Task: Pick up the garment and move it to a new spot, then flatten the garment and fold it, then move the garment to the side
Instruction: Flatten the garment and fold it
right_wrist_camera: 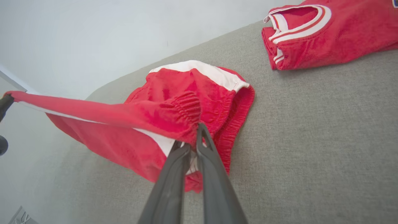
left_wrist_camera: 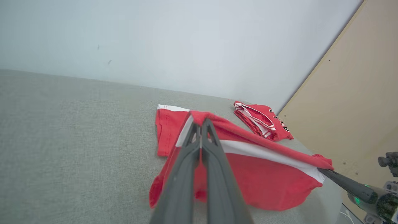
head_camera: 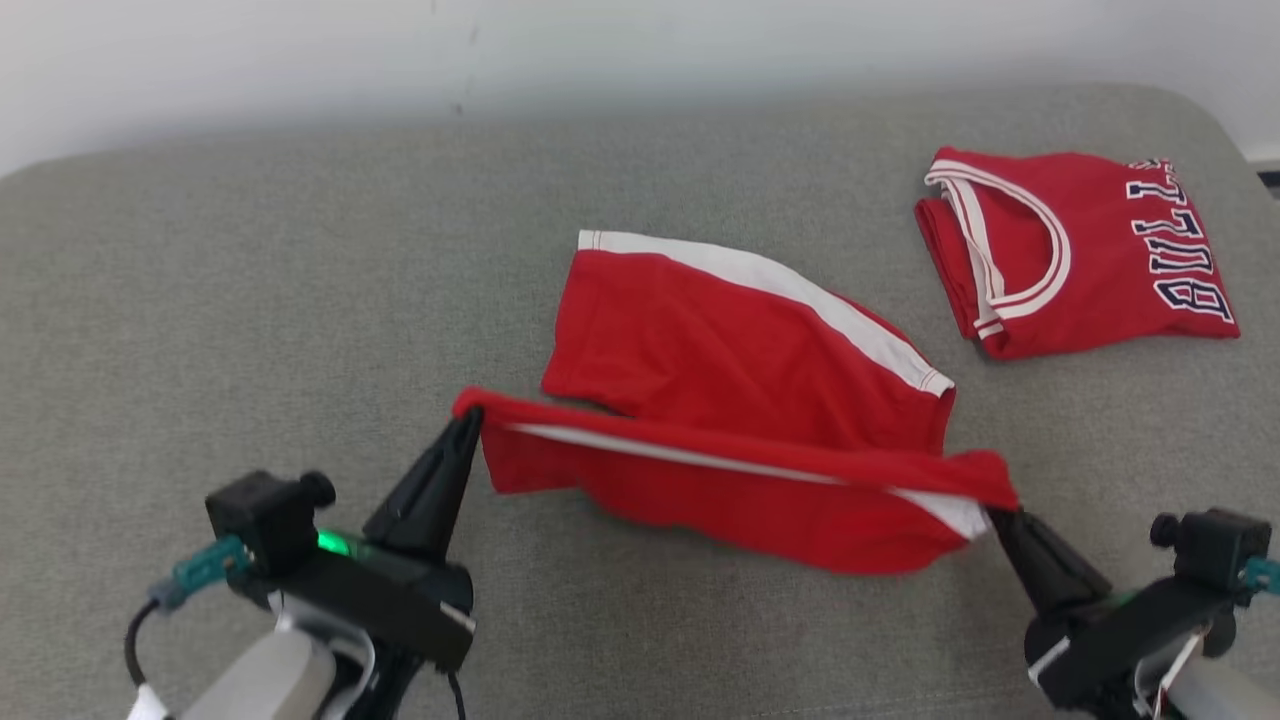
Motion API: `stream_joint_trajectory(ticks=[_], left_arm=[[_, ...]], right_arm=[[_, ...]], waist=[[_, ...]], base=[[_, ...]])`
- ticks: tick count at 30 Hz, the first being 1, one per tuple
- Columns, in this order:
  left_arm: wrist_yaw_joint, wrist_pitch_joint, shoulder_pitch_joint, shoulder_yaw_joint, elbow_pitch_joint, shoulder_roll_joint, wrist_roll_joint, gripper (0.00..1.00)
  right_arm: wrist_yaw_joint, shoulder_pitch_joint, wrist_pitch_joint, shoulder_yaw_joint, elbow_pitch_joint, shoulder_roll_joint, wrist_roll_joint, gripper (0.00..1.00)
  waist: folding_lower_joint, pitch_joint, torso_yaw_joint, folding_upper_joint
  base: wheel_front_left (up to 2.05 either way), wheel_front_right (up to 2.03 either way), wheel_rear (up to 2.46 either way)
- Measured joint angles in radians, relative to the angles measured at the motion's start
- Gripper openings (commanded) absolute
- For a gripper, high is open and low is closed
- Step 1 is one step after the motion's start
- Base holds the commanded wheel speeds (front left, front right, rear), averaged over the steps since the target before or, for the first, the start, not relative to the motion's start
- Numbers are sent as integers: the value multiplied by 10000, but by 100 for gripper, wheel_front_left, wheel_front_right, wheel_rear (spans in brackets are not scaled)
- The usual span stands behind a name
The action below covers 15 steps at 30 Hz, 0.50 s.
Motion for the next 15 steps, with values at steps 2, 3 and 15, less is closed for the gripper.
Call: stream_joint_trajectory(ticks=[2, 3, 15], left_arm=[[-2, 21, -413, 31, 230, -94, 31, 0], [0, 104, -646, 35, 324, -121, 104, 0], [-178, 683, -3450, -25, 2174, -594, 552, 0]], right_arm=[[0, -216, -2, -257, 38, 186, 416, 0], [0, -317, -2, -378, 75, 282, 552, 0], [0, -1935, 0, -832, 675, 1058, 1020, 0]], waist=[[0, 166, -55, 0], [0, 254, -83, 0], [1, 1494, -467, 1]], base=[[0, 0, 0], [0, 0, 0], [0, 0, 0]])
